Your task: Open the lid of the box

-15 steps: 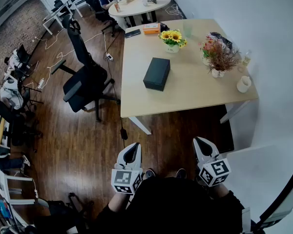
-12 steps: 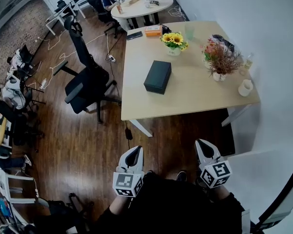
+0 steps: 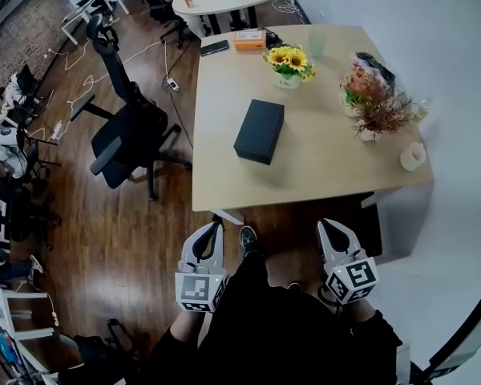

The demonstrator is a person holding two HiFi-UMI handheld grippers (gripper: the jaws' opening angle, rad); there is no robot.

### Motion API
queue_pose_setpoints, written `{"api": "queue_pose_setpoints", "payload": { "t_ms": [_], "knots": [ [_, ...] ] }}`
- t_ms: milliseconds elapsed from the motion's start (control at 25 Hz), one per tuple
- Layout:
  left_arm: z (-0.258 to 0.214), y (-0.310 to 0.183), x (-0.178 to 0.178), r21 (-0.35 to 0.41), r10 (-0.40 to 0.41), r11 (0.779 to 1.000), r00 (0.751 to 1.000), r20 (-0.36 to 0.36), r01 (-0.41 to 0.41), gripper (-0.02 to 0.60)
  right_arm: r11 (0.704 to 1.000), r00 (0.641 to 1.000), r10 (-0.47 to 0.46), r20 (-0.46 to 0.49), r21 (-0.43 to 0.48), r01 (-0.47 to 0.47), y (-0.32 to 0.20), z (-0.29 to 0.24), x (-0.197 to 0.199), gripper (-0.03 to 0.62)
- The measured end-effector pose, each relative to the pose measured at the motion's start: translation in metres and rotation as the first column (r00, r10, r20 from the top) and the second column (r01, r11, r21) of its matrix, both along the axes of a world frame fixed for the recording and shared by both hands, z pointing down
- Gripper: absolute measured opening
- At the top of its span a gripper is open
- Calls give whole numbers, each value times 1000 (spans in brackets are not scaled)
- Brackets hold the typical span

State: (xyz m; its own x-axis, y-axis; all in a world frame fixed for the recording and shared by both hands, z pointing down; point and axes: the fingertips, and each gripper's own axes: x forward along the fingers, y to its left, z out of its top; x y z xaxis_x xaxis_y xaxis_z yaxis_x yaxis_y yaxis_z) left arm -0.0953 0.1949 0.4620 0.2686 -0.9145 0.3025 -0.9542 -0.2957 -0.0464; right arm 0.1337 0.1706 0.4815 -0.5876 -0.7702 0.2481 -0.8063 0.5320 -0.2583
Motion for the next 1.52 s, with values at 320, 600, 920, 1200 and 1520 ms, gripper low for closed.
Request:
{"api": "queue_pose_setpoints", "payload": {
  "t_ms": [320, 600, 920, 1200, 1520],
  "knots": [
    [20, -150, -26, -36, 223, 974, 974, -27, -224, 60, 998, 994, 59, -89, -13, -60, -125, -11, -61, 2],
    [66, -219, -35, -117, 378, 921, 925, 35, -372, 75, 996, 982, 53, -181, -62, -65, -181, 3, -97, 2],
    [130, -260, -8, -241, 519, 843, 845, 129, -481, 303, 968, 925, -210, -318, -198, 152, -215, 98, -136, 280],
    [175, -276, 8, -360, 626, 755, 765, 149, -548, 336, 916, 842, -365, -396, -313, 249, -231, 163, -149, 377],
    [182, -271, 25, -358, 537, 806, 836, 111, -471, 333, 898, 827, -417, -377, -308, 313, -247, 166, -142, 359]
  ]
}}
